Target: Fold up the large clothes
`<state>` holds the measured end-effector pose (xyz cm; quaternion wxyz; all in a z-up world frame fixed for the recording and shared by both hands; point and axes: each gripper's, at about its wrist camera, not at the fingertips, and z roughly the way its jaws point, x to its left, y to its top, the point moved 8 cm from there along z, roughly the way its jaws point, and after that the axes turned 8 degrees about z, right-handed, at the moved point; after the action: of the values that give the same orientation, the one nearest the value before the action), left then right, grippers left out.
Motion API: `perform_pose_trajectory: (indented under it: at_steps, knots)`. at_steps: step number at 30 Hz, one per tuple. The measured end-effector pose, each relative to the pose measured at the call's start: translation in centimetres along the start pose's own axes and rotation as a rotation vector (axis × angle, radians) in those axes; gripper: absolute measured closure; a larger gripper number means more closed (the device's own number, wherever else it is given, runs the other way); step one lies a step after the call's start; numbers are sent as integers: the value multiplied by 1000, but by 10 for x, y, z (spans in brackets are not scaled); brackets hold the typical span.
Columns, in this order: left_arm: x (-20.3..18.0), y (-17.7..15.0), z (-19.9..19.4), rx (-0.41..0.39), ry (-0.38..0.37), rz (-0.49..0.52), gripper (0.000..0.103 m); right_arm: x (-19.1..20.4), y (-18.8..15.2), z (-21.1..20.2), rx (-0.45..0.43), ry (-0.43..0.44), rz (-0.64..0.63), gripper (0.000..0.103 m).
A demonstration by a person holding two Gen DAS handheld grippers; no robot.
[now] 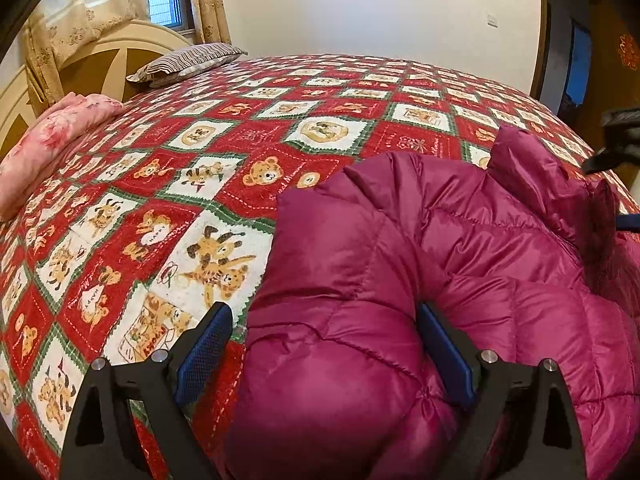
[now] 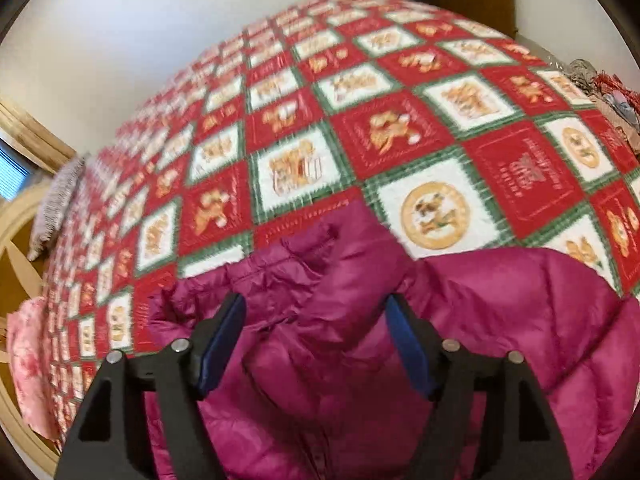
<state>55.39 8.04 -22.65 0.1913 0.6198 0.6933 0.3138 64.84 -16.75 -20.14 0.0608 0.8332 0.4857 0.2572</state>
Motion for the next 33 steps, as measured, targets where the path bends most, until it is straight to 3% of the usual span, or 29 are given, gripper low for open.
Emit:
perform_pose_trajectory:
  at_steps: [2,5,6,7,13,16,18,21,24,26,29,31,33]
  knots:
    - [0,0,0,1,0,1,10,-4,-1,8,23,-27,-16,30]
    - [1,0,0,0,-1,-3,10,-12,-7,0,-3,-23,-33,58]
    - [1,0,0,0,-1,-4,10,-16,-9,-5,-6,-19,-46,72]
    - [1,0,0,0,-1,-3,10,-19,-10,-9,-10,-20,-52,78]
    - [1,0,1,2,-3,-7,10,-59,-19,-42,-34,-40,-53,89]
    - [1,0,1,2,-3,-7,10,-90,-29,-39,-30,-89,-11,90]
    - [1,0,2,2,-4,-7,10,-108,-36,-35,-20,-88,29,103]
    - [1,0,2,2,-2,-7,10,-120,-40,-34,-96,-23,38,103]
    - [1,0,2,1,-2,-7,10,-109,-49,-35,-233,-98,-116,103]
    - [1,0,2,2,-2,-8,10,-102,-50,-39,-268,-132,-154,97]
    - [1,0,2,0,0,-6,10,-94,-43,-63,-325,-36,-118,73]
    - [1,0,2,0,-1,-7,10,-86,-33,-85,-394,8,-96,47]
    - [1,-1,2,1,0,-6,9,-77,-26,-94,-408,37,-86,44]
